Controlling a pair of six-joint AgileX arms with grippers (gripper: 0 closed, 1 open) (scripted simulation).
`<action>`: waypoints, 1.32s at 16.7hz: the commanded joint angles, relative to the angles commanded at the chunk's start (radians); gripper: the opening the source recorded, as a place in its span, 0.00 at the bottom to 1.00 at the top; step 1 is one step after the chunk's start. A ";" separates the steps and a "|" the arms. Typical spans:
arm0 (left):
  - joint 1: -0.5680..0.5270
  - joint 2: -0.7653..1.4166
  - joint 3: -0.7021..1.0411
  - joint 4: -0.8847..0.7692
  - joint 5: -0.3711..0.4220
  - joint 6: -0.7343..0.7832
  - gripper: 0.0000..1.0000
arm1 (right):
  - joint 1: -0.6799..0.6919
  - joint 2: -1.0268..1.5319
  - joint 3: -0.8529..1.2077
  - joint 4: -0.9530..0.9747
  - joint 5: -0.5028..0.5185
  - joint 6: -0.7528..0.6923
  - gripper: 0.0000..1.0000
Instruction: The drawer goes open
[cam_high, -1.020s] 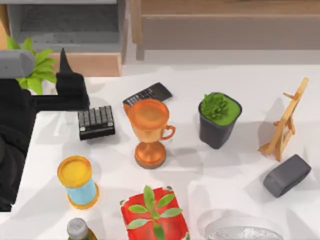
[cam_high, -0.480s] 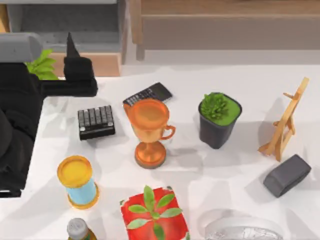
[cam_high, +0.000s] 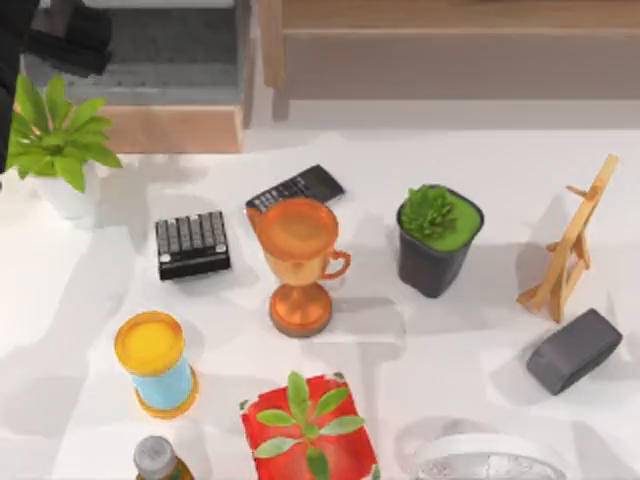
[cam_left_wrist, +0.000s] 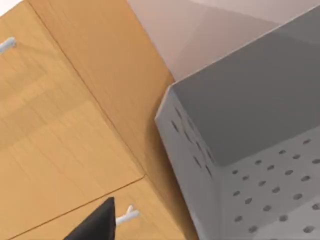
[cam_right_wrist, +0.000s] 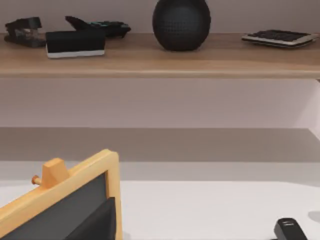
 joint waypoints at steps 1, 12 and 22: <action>0.078 0.082 0.034 0.038 0.060 0.104 1.00 | 0.000 0.000 0.000 0.000 0.000 0.000 1.00; 0.601 0.831 0.320 0.404 0.699 0.939 1.00 | 0.000 0.000 0.000 0.000 0.000 0.000 1.00; 0.623 0.903 0.364 0.451 0.768 0.996 1.00 | 0.000 0.000 0.000 0.000 0.000 0.000 1.00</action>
